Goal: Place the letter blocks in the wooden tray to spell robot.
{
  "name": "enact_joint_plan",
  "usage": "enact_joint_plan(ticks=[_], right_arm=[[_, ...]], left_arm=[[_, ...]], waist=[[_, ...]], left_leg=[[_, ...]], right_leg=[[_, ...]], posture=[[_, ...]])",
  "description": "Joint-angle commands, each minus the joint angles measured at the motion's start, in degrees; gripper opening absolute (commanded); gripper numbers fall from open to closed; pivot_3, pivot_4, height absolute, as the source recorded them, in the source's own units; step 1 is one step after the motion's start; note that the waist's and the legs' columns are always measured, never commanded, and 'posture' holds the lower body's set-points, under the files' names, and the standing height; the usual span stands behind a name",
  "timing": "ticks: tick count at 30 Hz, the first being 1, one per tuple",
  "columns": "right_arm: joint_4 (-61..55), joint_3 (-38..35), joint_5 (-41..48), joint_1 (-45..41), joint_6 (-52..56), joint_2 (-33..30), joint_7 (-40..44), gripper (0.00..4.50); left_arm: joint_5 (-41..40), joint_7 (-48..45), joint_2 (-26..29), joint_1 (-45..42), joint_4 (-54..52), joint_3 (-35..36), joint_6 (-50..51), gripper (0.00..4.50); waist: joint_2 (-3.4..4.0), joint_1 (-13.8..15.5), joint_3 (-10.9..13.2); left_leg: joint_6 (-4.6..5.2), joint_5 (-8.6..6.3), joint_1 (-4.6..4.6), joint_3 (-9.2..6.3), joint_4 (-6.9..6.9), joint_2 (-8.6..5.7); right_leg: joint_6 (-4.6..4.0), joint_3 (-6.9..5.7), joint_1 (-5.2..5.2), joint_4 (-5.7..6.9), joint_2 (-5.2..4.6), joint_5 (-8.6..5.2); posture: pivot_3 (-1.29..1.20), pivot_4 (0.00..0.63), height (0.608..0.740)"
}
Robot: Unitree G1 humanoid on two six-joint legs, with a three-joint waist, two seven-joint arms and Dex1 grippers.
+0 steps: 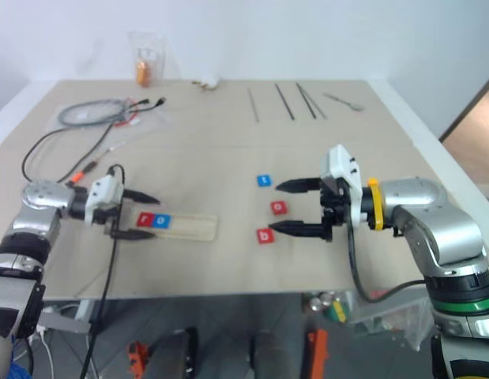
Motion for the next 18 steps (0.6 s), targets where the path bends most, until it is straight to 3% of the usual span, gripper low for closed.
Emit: enact_joint_plan(ticks=[1,8,13,18], right_arm=[[0.25,-2.39,0.75,-1.65,-0.49,-0.67,0.66,4.5],[2.43,-1.06,-0.63,-2.46,-1.78,-0.32,1.7,4.5],[7.28,5.71,-11.68,-1.01,-10.7,0.25,0.76,4.5],[13.03,9.32,-15.71,-2.12,-14.45,3.17,1.69,4.5]], left_arm=[[-5.01,-0.19,2.56,1.1,-7.39,0.66,6.17,4.47],[-12.3,-0.06,4.67,1.84,-22.29,4.14,23.29,4.47],[-18.47,-0.08,7.27,4.9,-35.29,5.44,34.95,4.47],[-22.05,-0.19,8.25,11.61,-42.29,6.51,31.35,4.47]], waist=[[0.0,-0.03,0.0],[-0.01,-0.05,0.0],[-0.01,-0.15,0.0],[0.02,-0.72,0.01]], left_leg=[[0.0,0.0,0.0,0.0,0.0,0.0],[0.01,0.01,-0.01,-0.01,0.05,0.0],[0.0,0.0,0.0,-0.01,0.04,0.0],[0.0,0.0,0.03,0.0,0.01,0.0]], right_leg=[[0.0,0.01,0.0,0.0,0.0,0.0],[0.0,0.0,0.02,0.0,0.0,0.02],[0.03,0.0,0.02,0.0,0.01,-0.01],[0.04,0.03,0.0,0.03,0.04,-0.04]], posture=[[0.0,0.15,0.74],[0.0,0.15,0.74],[0.0,0.15,0.74],[0.0,0.15,0.74]])
